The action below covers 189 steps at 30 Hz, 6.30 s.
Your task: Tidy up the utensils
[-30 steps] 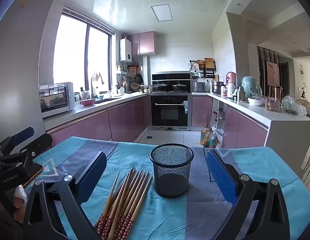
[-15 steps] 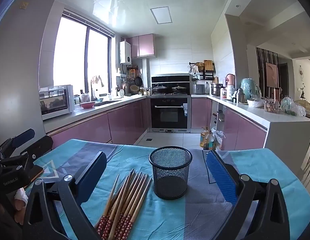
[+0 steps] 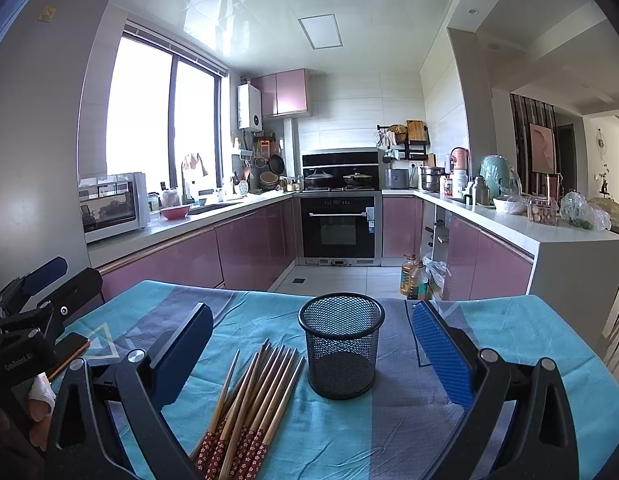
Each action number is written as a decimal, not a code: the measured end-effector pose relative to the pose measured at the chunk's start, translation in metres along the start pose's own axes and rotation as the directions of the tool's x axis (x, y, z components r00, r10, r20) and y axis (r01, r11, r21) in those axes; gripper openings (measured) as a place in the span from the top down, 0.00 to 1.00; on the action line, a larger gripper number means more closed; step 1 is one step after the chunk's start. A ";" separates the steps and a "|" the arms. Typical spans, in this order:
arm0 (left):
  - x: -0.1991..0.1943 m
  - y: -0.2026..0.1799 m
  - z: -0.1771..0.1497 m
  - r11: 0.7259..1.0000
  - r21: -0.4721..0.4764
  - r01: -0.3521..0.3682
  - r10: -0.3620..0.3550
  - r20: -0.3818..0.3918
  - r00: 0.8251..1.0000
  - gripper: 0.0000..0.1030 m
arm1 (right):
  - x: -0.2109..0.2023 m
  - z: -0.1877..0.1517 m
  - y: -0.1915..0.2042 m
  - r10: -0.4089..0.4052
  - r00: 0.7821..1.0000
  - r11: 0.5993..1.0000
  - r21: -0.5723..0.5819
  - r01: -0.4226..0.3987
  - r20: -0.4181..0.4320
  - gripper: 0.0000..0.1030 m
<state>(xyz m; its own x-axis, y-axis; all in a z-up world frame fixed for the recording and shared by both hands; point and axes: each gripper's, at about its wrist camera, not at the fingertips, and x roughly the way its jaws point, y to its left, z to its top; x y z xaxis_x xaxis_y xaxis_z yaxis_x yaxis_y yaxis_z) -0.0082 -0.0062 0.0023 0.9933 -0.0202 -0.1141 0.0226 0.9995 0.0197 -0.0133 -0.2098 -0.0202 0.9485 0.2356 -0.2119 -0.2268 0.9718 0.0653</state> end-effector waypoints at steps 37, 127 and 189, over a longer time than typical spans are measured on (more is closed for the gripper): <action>-0.003 -0.002 0.001 1.000 0.004 -0.004 0.004 0.006 1.000 0.05 | 0.001 -0.004 -0.001 -0.003 1.000 1.000 0.017 0.003 0.009 0.06; 0.157 -0.024 -0.103 0.959 -0.077 0.272 -0.248 -0.689 0.681 0.43 | 0.132 -0.080 0.011 0.182 0.777 0.983 0.111 -0.144 -0.602 0.56; 0.187 -0.006 -0.100 0.901 -0.266 0.342 -0.424 -0.709 0.564 0.76 | 0.151 -0.076 -0.018 0.203 0.746 0.979 0.142 -0.145 -0.634 0.93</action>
<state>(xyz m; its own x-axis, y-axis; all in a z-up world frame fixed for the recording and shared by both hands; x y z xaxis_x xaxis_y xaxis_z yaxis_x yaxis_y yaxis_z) 0.1661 -0.0134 -0.1187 0.4696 -0.4193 -0.7769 0.3300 0.8996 -0.2860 0.1173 -0.1904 -0.1275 0.5215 0.3817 -0.7631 -0.3285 0.9152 0.2333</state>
